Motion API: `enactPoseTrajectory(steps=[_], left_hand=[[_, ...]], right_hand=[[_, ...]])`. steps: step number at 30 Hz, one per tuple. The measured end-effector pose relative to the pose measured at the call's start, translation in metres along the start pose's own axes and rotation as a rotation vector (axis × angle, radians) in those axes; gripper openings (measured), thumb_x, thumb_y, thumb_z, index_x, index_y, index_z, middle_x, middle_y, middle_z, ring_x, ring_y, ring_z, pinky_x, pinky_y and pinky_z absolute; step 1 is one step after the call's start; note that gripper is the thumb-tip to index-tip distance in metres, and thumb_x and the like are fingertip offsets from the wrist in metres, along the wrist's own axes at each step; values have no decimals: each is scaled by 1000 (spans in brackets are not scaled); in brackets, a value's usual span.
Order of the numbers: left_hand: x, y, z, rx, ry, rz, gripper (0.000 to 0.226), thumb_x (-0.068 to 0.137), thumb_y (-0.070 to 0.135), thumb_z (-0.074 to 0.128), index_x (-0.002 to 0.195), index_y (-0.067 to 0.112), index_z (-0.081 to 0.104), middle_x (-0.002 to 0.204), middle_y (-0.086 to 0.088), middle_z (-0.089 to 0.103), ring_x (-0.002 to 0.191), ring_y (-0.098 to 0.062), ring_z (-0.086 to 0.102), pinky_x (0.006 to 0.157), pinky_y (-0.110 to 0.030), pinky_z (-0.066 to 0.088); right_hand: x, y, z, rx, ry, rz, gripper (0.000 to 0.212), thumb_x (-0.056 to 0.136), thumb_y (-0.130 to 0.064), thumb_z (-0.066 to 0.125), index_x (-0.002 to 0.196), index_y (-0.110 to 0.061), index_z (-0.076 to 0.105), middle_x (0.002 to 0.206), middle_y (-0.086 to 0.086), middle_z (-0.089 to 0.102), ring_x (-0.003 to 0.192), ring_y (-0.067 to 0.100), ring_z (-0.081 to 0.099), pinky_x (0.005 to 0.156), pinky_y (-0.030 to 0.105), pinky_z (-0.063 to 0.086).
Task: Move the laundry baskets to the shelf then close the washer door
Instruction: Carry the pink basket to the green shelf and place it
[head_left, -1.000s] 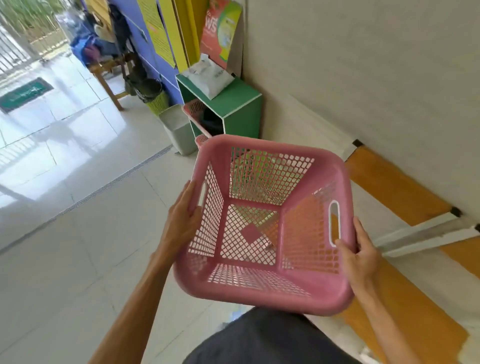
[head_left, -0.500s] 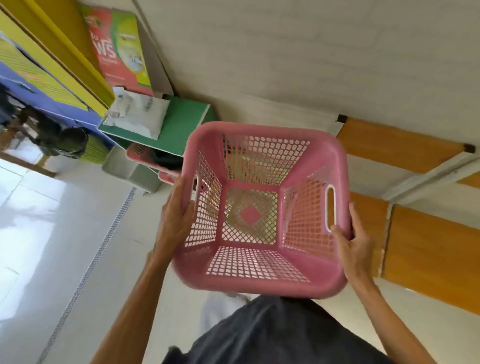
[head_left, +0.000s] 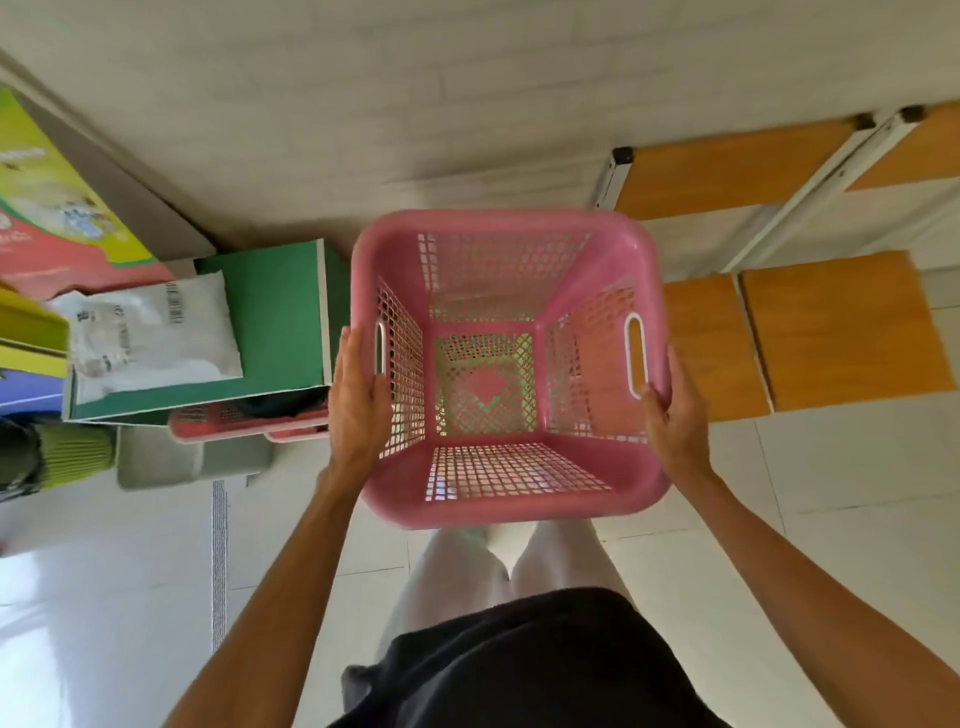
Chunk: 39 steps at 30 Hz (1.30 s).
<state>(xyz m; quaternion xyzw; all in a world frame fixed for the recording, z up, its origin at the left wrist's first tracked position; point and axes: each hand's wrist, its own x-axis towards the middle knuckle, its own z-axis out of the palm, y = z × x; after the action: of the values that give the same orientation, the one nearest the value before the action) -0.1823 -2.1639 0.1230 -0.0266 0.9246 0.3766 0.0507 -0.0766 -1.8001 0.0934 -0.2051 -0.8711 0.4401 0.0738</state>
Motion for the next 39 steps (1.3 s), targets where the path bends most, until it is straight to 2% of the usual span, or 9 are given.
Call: enactPoseTrajectory(steps=[4, 8, 12, 17, 20, 23, 28, 32, 39], left_hand=[[30, -18, 8, 25, -14, 10, 77, 92, 0, 44, 155, 35, 17, 163, -3, 26, 137, -35, 45, 95, -56, 52], [48, -38, 38, 111, 11, 36, 74, 93, -3, 44, 158, 21, 19, 164, -7, 21, 118, -25, 58, 72, -28, 56], [58, -82, 74, 132, -16, 52, 72, 95, 3, 37, 159, 26, 13, 166, -7, 16, 140, -38, 41, 80, -53, 60], [67, -149, 124, 156, -2, 84, 64, 96, 10, 31, 158, 13, 16, 163, -19, 20, 91, -41, 68, 50, -36, 55], [77, -188, 156, 196, -10, 74, 62, 97, 13, 26, 158, 12, 14, 162, -20, 19, 111, -50, 61, 71, -53, 60], [82, -209, 182, 229, 4, 50, 69, 92, -10, 41, 156, 0, 18, 159, -27, 23, 132, -49, 45, 90, -54, 56], [90, -244, 216, 297, -84, -13, 89, 82, -18, 43, 159, 11, 8, 163, -21, 13, 123, -46, 55, 68, -49, 61], [86, -258, 237, 353, -136, -75, 93, 81, -20, 43, 158, 11, 0, 163, -25, 7, 140, -49, 34, 93, -58, 53], [86, -271, 252, 380, -194, -90, 94, 80, -20, 36, 157, 10, -8, 163, -26, -1, 142, -48, 29, 94, -56, 54]], right_hand=[[3, 1, 28, -33, 28, 52, 62, 102, -20, 50, 157, -19, 22, 148, 3, 46, 130, 15, 50, 99, 37, 53], [14, 24, 52, -55, 20, 41, 61, 103, -23, 49, 157, -23, 20, 144, 4, 48, 127, 21, 54, 95, 44, 56], [28, 58, 80, -88, -18, 34, 61, 103, -22, 48, 157, -23, 19, 145, 4, 46, 128, 22, 53, 92, 45, 57], [51, 103, 129, -145, -75, 17, 64, 102, -16, 50, 158, -16, 19, 146, 9, 46, 120, 18, 55, 85, 29, 55], [61, 141, 158, -184, -100, -29, 64, 102, -16, 50, 158, -13, 18, 150, 12, 42, 126, 28, 54, 90, 40, 57], [68, 175, 182, -218, -135, -28, 66, 101, -21, 51, 157, -15, 18, 152, 12, 41, 125, 35, 55, 90, 52, 56], [80, 204, 205, -244, -210, 28, 71, 96, -23, 58, 157, -14, 22, 136, 18, 57, 85, 30, 69, 67, 34, 59], [88, 218, 213, -314, -274, 35, 76, 91, -17, 68, 154, -8, 27, 137, 18, 58, 98, 31, 71, 81, 32, 57], [90, 229, 230, -388, -291, 26, 80, 84, -14, 76, 150, -3, 33, 124, 22, 65, 88, 31, 73, 71, 36, 62]])
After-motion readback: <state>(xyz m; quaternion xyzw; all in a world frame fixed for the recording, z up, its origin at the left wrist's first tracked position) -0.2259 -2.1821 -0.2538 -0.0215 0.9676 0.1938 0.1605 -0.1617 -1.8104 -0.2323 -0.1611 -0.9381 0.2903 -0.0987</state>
